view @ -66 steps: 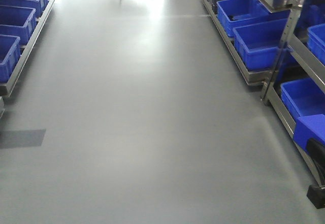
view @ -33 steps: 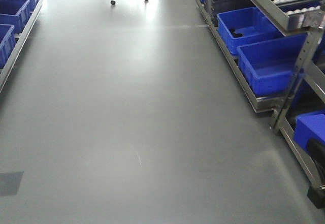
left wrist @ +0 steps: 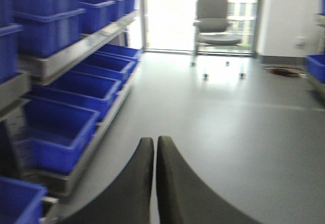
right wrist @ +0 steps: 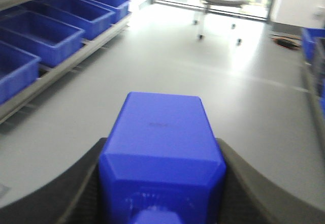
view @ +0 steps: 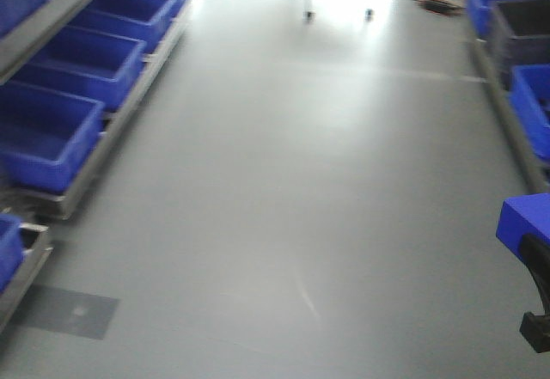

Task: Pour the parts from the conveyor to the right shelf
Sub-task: 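Turn and drive up to the empty blue bin on the shelf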

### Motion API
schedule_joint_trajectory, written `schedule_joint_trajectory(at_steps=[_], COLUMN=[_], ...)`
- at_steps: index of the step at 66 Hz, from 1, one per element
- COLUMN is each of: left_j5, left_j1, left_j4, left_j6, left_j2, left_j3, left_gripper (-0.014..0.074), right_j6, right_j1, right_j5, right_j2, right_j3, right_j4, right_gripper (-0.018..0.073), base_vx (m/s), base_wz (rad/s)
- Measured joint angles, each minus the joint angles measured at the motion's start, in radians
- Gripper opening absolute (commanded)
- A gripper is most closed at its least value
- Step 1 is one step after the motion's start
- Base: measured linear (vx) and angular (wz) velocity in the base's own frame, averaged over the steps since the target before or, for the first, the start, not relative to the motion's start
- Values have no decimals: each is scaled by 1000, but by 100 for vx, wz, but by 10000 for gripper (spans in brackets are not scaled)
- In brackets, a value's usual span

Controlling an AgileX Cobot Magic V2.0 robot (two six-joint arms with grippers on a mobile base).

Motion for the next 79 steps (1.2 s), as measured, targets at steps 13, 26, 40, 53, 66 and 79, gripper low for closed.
schedule_joint_trajectory(at_steps=[13, 26, 40, 53, 66, 79], left_j5=[0, 0, 0, 0, 0, 0], left_j1=[0, 0, 0, 0, -11, -11], left_j4=[0, 0, 0, 0, 0, 0], left_j6=[0, 0, 0, 0, 0, 0], left_j2=[0, 0, 0, 0, 0, 0], left_j3=[0, 0, 0, 0, 0, 0], left_gripper=[-6, -6, -6, -6, -6, -6], right_j6=[0, 0, 0, 0, 0, 0], right_j1=[0, 0, 0, 0, 0, 0], right_j5=[0, 0, 0, 0, 0, 0], right_j2=[0, 0, 0, 0, 0, 0], right_j3=[0, 0, 0, 0, 0, 0], right_j4=[0, 0, 0, 0, 0, 0], right_gripper=[-5, -5, -5, -5, -5, -5], base_vx=[33, 28, 25, 22, 19, 19], base_wz=[93, 97, 92, 83, 73, 73])
